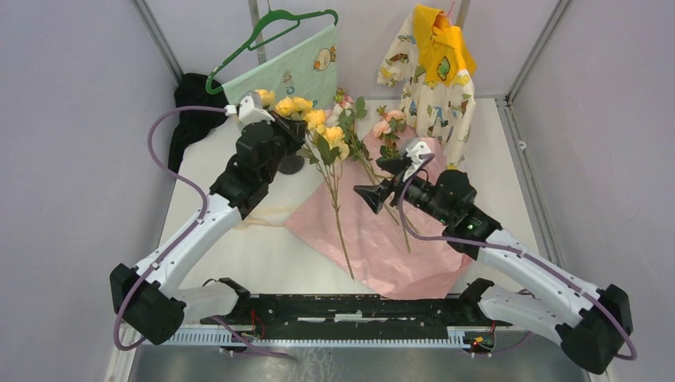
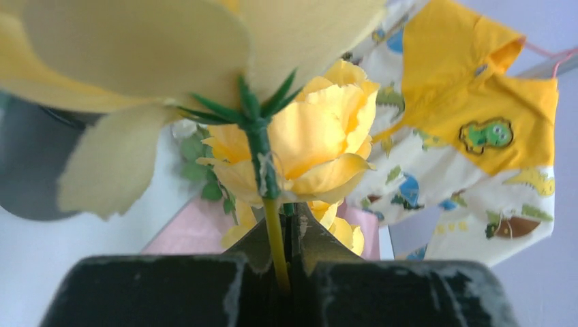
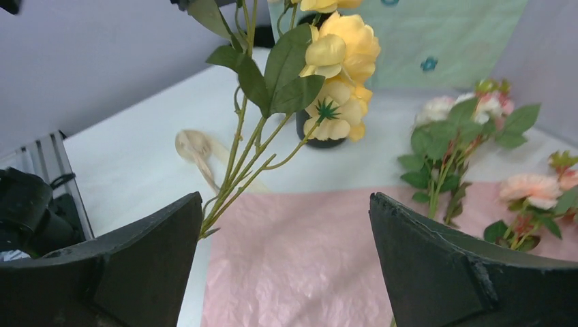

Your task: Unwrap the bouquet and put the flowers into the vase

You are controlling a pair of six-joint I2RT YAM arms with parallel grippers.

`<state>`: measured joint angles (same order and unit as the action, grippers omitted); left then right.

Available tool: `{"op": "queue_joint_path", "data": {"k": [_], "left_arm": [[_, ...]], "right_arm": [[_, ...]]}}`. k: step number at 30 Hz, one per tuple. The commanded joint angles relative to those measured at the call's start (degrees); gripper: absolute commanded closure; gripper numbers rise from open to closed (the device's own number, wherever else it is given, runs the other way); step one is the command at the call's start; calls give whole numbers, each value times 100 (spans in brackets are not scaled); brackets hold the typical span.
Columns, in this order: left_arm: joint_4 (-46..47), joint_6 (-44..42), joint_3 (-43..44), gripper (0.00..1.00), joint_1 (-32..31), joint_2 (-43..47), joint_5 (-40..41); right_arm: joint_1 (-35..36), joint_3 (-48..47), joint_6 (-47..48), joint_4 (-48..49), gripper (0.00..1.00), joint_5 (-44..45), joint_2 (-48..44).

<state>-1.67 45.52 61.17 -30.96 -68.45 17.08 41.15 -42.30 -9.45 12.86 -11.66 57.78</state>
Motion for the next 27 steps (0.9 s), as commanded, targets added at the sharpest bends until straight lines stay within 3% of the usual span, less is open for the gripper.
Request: {"op": "queue_joint_path", "data": {"k": [1,5,9,15,27], "left_arm": [[50,-703,484,98,-6,223,1064],[542,-1342,901,98,-10,340,1763],[1871,-2605,1107,97,-9,384,2170],[3985,-4866,1439,95,-15,58,2053],[6598,-7698,2151,93,-59,-821,1808]], "right_arm": [[15,262,-35,611,2,211,-533],[16,369,-32,641,7,287,-453],[9,372,-95,723,11,82,-207],[16,424,-83,906,12,43,18],[14,364,-71,1061,12,-120,427]]}}
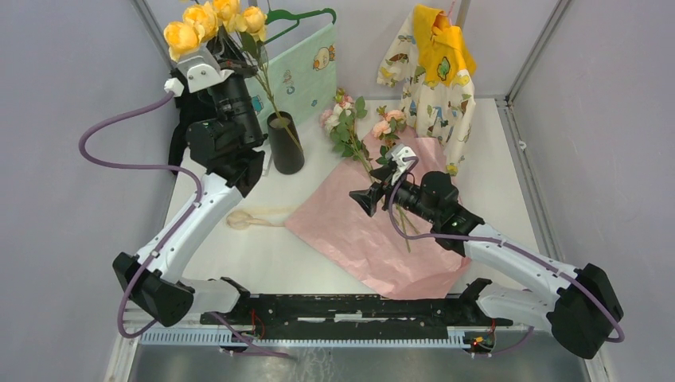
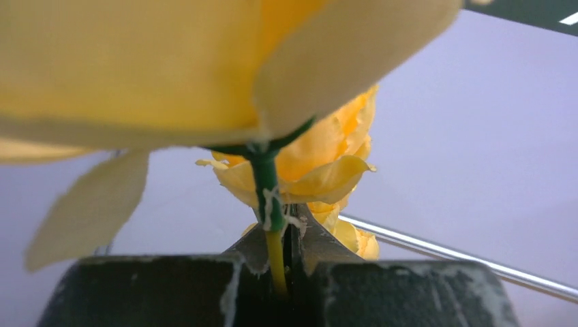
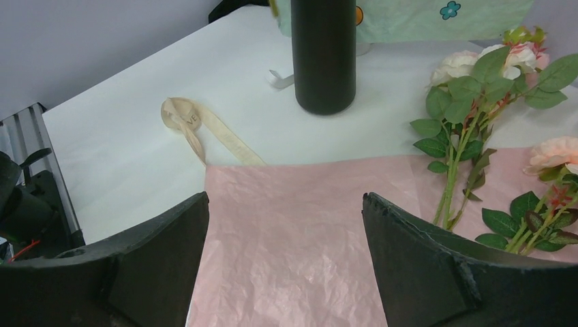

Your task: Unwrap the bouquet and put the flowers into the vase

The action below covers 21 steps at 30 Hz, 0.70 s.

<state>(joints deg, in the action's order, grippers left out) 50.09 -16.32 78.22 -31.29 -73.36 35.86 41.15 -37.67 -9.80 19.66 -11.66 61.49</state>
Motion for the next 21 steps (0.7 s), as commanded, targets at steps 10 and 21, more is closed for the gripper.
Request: {"op": "queue_joint_path", "data": {"k": [10,21], "left_arm": [[2881,-2922,1037,94,-31,-1627,-199],[2883,-3227,1387,93,-24,-1880,-521]], "right_arm": [[9,-196,118,333,11,-63,159],[12,-434,192,302,11,-174,429]]}}
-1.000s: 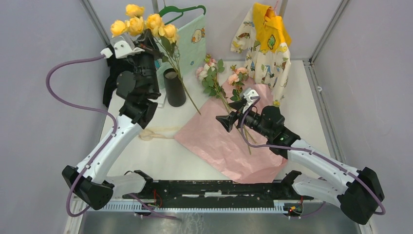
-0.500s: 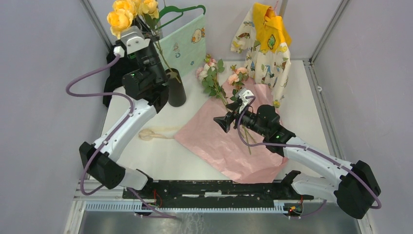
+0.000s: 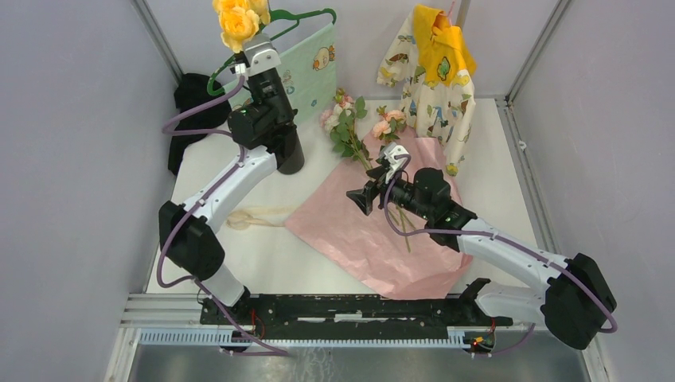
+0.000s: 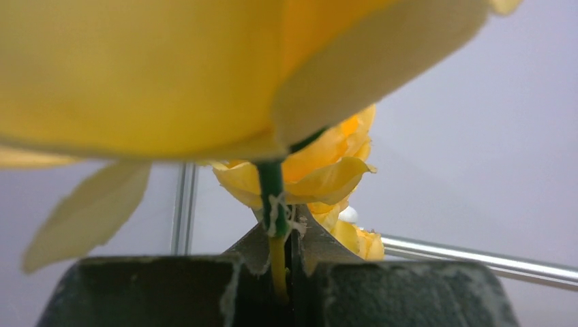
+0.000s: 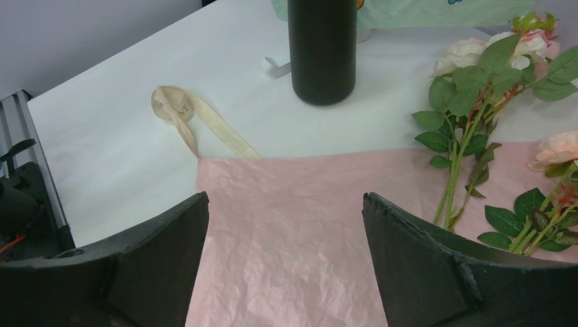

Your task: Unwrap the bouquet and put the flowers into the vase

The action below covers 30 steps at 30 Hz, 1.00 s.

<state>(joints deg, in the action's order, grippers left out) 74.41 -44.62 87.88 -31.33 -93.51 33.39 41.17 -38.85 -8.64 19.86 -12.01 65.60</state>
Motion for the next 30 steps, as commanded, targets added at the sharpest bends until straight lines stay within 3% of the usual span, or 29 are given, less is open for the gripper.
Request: {"op": "queue_joint_path", "data": {"k": [1,13,24,28,30], "left_arm": [[459,-457,462,93,-14,126,-286],[763,-831,266,92,-10,-61,-319],[1608,-805,-401,92,-13,-623,759],[1219,-33,-630,83,-37,-552,1510],[540,621,-827,72,-72,-298,1663]], "right_arm": [[13,-316,80,292,11,-144,14],[12,-246,148,150,11,-126,-126],[11,-98,134,197,11,23,-160],[11,-86,199,165,10,303,-132],[13,-130,294,55,8,506,-85]]}}
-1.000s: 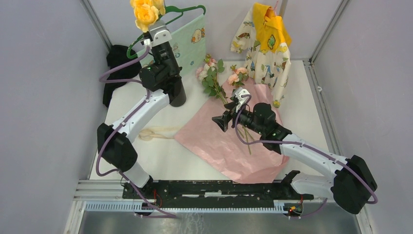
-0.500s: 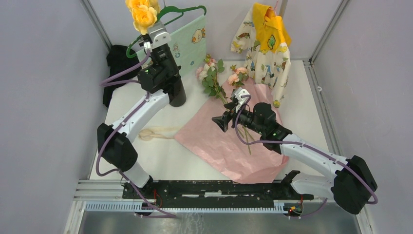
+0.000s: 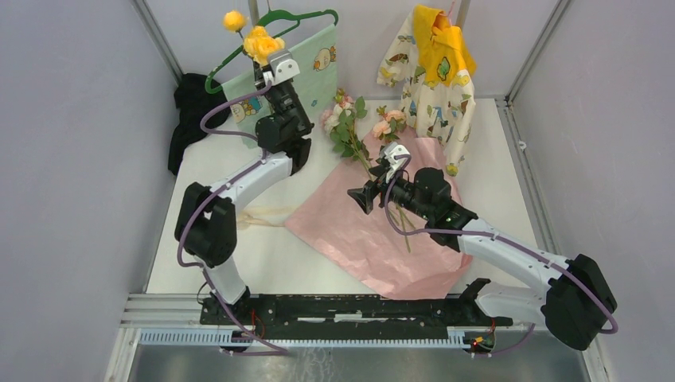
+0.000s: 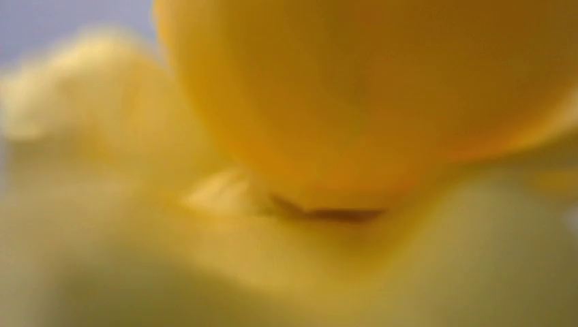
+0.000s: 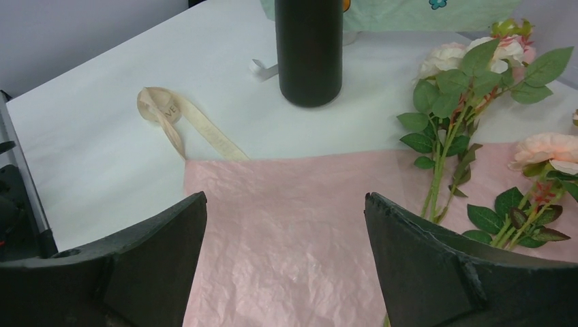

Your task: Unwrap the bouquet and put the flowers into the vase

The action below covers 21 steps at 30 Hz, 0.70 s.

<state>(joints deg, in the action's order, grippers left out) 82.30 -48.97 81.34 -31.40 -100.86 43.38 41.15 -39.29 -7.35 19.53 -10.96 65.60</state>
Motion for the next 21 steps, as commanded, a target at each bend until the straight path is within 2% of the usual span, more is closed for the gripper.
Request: {"op": "queue_joint_path", "data": {"k": [1,4,7,14,18,21], "left_arm": [[-717,1422,-234,68,-68,574,718],[-1941,2417,-374,47,-73,983,808],[-3371,3264,-226,33,-68,1278,835],[-6284,4845,330,19,-68,1801,346],[-7639,5476,912,17,-60,2010,127],[-8478,6063,1054,16,-62,2375,117]], "right_arm": [[14,-147,238,-6,7,545,-39],[-15,-266,369,-222,2,877,77],[-110,-345,353,-247,2,1020,185],[-355,-698,374,-313,2,1058,631],[-534,-1187,379,-646,12,1232,1081],[-618,-1758,437,-1046,28,1352,1601]]}}
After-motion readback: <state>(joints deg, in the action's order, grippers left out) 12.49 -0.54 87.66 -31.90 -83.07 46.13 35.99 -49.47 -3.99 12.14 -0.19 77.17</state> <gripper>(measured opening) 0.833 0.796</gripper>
